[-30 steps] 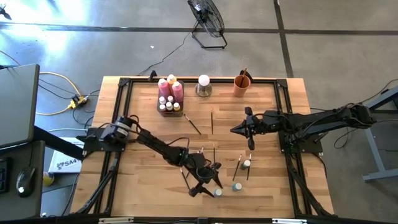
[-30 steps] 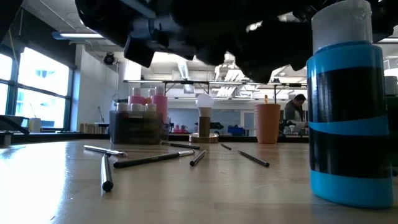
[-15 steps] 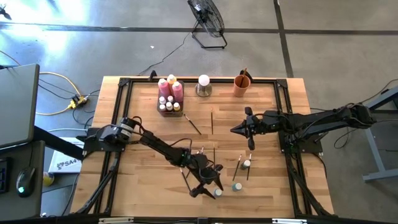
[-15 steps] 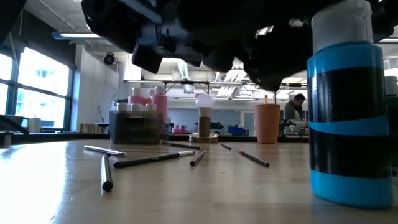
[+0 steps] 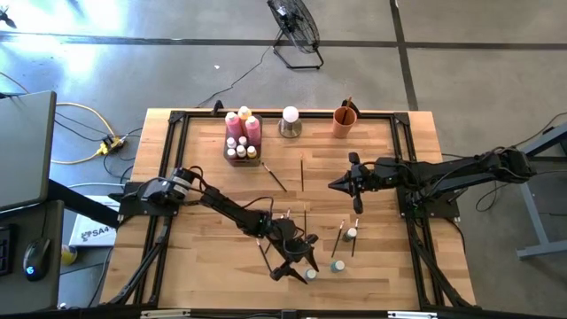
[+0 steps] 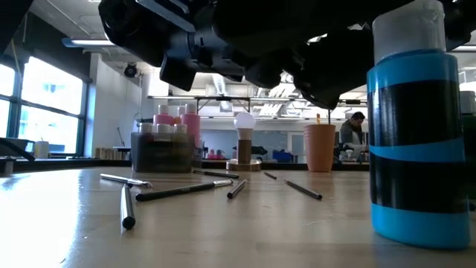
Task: Pick & Place Paint Supplies
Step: Put the left small blue paint bottle into the gray bin
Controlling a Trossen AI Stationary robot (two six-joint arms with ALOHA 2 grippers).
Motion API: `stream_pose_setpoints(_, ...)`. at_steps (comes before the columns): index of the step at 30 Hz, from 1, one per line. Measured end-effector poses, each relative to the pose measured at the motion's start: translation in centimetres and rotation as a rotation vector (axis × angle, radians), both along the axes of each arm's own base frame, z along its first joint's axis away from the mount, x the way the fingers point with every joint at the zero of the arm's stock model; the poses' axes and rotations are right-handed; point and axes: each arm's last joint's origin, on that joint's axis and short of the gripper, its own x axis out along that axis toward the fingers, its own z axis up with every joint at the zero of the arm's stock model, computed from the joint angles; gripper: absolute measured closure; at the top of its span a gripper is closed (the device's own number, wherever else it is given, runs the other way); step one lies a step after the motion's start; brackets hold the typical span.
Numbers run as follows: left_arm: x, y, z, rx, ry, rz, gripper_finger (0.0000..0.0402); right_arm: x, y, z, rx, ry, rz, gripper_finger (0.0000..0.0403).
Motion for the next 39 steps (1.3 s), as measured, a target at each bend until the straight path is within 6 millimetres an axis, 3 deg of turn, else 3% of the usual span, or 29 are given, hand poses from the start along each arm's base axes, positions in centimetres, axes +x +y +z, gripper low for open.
stream_pose_setpoints(39, 0.19, 0.57, 0.18, -0.005, -0.02, -0.019, 0.0162, 0.0, 0.0, -0.01, 0.0, 0.0, 0.0, 0.0399)
